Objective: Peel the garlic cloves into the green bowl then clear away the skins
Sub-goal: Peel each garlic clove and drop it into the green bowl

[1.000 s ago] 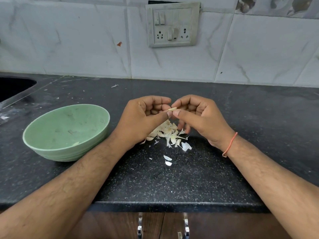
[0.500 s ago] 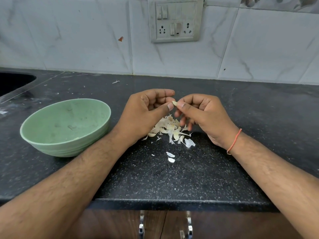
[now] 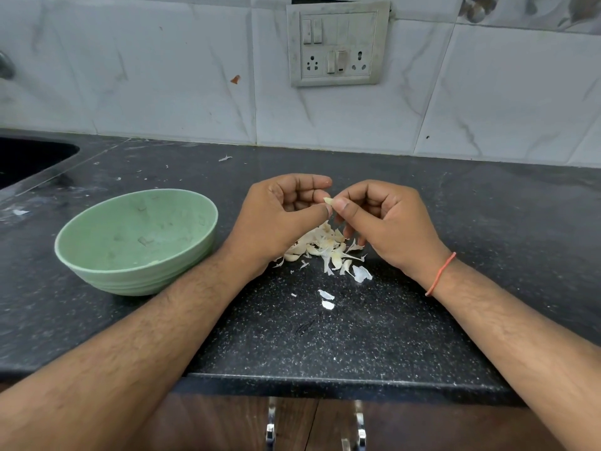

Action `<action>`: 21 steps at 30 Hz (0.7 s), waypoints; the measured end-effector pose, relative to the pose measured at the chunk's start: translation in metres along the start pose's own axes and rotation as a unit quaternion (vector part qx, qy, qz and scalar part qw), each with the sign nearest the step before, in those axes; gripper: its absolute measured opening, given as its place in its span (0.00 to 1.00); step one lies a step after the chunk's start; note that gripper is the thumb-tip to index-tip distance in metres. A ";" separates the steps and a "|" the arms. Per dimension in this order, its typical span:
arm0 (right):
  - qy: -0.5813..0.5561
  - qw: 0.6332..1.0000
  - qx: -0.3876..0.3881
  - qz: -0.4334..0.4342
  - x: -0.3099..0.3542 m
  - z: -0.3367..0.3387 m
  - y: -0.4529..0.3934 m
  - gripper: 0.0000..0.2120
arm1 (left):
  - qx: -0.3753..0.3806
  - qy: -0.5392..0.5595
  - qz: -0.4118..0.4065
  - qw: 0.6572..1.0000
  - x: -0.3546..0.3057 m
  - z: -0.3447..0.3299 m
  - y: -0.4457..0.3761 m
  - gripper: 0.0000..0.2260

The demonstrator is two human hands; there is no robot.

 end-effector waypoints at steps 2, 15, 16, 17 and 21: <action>0.013 1.000 -0.015 0.017 0.001 -0.001 0.001 0.02 | -0.007 0.018 0.014 1.000 0.000 0.000 0.000 0.15; 0.005 1.000 -0.029 0.003 0.003 -0.008 0.003 0.03 | -0.037 0.079 0.077 0.993 0.002 -0.004 0.000 0.14; -0.002 1.000 -0.025 -0.003 0.003 -0.008 0.002 0.03 | -0.041 0.078 0.076 0.993 0.003 -0.003 -0.001 0.14; -0.011 1.000 -0.020 -0.009 0.003 -0.009 0.002 0.04 | -0.044 0.076 0.075 0.993 0.003 -0.003 -0.001 0.14; -0.044 0.999 -0.008 -0.030 0.004 -0.008 0.002 0.04 | -0.038 0.068 0.073 0.994 0.003 -0.003 -0.001 0.14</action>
Point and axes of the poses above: each hand's wrist, its own y-axis away from the middle knuckle, its own z-axis out of the back of the hand, x = y × z, the point moved 1 cm from there along -y, towards the middle knuckle, and after that the axes turned 8 degrees about -z, right-handed, at the moved point
